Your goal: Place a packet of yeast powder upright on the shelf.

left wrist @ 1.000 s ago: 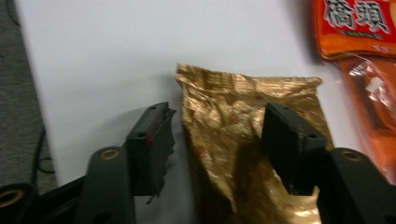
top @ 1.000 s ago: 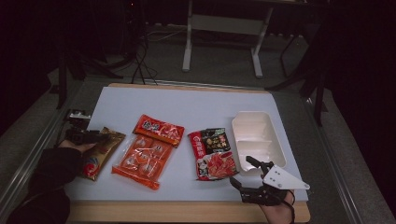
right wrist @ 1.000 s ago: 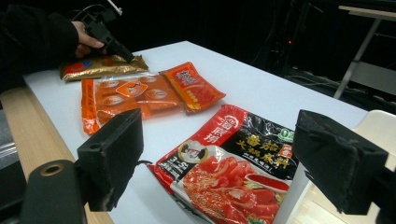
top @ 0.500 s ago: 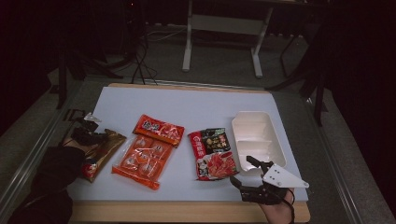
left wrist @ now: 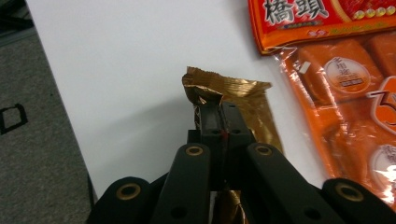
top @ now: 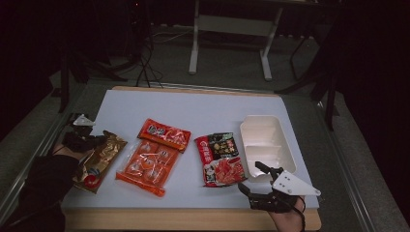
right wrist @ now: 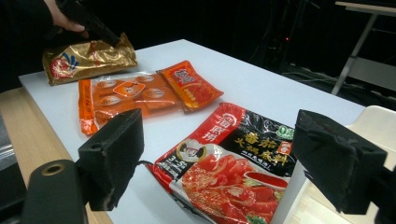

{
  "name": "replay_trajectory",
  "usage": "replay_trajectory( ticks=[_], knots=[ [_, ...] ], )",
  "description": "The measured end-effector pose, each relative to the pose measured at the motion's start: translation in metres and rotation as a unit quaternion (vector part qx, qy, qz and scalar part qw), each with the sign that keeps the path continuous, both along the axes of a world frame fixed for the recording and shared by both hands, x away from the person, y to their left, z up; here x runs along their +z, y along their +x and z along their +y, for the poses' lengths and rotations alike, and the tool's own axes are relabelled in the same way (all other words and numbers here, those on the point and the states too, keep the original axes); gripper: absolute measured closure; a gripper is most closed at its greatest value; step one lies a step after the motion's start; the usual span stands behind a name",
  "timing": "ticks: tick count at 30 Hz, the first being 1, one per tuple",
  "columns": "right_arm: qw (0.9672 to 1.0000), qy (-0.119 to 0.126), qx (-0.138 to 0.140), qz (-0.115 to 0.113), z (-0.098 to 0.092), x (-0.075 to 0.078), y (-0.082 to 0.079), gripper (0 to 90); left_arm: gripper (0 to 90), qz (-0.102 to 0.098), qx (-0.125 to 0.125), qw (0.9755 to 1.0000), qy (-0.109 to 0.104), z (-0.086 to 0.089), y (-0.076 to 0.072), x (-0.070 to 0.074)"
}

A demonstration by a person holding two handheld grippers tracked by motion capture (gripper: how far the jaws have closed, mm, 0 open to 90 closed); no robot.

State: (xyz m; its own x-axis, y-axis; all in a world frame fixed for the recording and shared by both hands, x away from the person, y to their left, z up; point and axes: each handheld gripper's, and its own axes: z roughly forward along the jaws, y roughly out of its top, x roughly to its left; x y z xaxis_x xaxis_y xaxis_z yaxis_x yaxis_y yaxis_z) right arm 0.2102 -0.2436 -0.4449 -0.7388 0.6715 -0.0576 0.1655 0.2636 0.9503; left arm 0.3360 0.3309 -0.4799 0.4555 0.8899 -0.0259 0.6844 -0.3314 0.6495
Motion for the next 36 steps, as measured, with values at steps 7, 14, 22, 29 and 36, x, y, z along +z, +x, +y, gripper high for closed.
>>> replay_trajectory(
  ticks=[7, 14, 22, 29, 36],
  knots=[
    [0.9998, 0.014, 0.007, 0.008, -0.001, 0.0, 0.0, 14.6, 90.0, -0.039, -0.004, 0.9985, -0.038, 0.002, -0.02, 0.022],
    [0.9992, 0.026, 0.026, 0.016, -0.001, 0.001, 0.001, 11.8, 90.0, -0.079, -0.022, 0.9943, -0.067, -0.011, -0.035, 0.05],
    [0.9997, 0.019, 0.015, 0.009, -0.001, 0.008, 0.001, 18.7, 90.0, -0.148, -0.062, 0.9811, -0.109, -0.039, -0.044, 0.071],
    [0.9993, 0.022, 0.029, 0.001, -0.002, 0.013, -0.001, 17.8, 90.0, -0.169, -0.099, 0.9678, -0.158, -0.078, -0.044, 0.075],
    [1.0, 0.004, 0.003, 0.001, -0.003, 0.021, 0.0, 15.6, 90.0, -0.183, -0.139, 0.9506, -0.209, -0.107, -0.05, 0.083]
  ],
)
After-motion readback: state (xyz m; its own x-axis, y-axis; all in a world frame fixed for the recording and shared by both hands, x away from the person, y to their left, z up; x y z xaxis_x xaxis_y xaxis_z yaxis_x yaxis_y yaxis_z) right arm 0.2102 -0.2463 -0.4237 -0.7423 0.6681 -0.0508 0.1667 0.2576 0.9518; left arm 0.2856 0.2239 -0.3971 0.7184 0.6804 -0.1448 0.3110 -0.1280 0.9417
